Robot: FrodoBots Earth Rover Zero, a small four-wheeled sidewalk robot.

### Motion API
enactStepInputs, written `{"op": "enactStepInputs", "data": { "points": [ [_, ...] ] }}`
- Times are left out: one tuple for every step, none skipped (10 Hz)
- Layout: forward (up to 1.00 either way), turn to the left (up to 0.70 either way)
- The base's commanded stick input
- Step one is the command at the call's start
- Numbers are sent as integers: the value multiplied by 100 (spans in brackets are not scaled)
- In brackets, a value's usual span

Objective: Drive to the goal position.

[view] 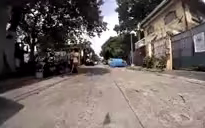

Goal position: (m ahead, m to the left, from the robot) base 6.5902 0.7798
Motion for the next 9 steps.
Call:
{"op": "enactStepInputs", "data": {
  "points": [
    [70,0],
    [70,0],
    [70,0],
    [70,0],
    [70,0],
    [70,0],
    [70,0],
    [70,0],
    [70,0]
  ]
}}
